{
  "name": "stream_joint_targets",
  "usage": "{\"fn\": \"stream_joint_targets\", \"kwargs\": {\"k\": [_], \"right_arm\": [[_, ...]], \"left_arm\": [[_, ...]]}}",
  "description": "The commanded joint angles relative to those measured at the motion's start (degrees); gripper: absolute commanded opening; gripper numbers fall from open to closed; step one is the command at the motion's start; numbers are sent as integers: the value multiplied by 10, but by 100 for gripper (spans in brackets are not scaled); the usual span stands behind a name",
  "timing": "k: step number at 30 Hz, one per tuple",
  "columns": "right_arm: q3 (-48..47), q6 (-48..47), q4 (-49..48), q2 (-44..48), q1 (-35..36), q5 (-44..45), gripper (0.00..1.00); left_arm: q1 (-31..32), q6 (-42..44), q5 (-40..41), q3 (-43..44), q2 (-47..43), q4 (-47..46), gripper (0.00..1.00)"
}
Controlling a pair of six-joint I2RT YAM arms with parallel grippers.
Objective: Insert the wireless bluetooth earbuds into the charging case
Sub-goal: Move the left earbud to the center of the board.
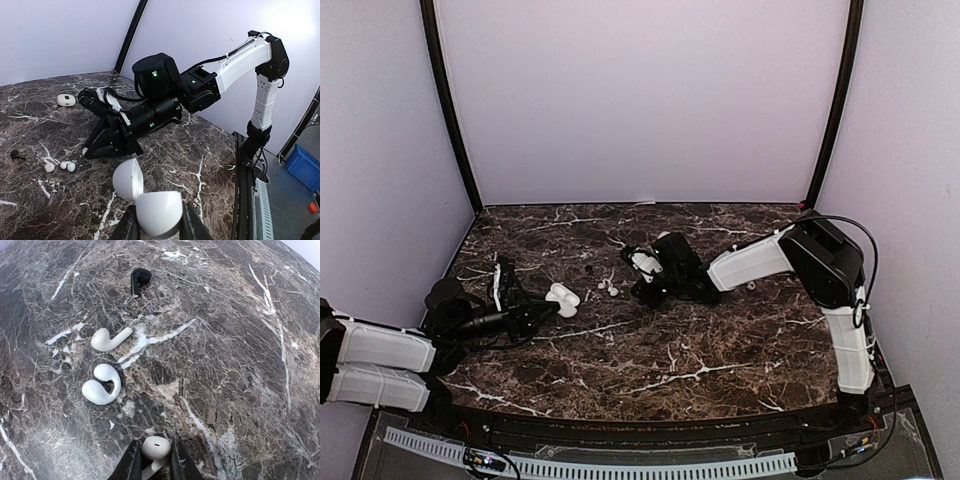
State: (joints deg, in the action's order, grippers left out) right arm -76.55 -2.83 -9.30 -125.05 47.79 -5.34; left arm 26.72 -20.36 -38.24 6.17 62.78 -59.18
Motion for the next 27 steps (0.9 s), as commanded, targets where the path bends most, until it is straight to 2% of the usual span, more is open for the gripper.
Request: {"fn": "stream_joint_targets", "kwargs": {"k": [1, 9, 17, 23, 25, 27], "right_arm": [[8, 3, -5, 20, 4, -7, 19], [107, 30, -50, 108, 5, -5, 18], [228, 61, -49, 190, 6, 25, 19], [224, 87, -2, 178, 5, 109, 20], [217, 99, 7, 170, 4, 134, 26], [212, 100, 6, 170, 0, 117, 48]], "left_arm": [[-4, 25, -63, -5, 8, -54, 18], [-3, 22, -156, -23, 64, -179, 16], [1, 3, -162, -19, 115, -238, 15], [2, 5, -154, -16, 120, -240, 15], [1, 6, -149, -16, 115, -234, 15], [1, 10, -145, -16, 109, -222, 15]]}}
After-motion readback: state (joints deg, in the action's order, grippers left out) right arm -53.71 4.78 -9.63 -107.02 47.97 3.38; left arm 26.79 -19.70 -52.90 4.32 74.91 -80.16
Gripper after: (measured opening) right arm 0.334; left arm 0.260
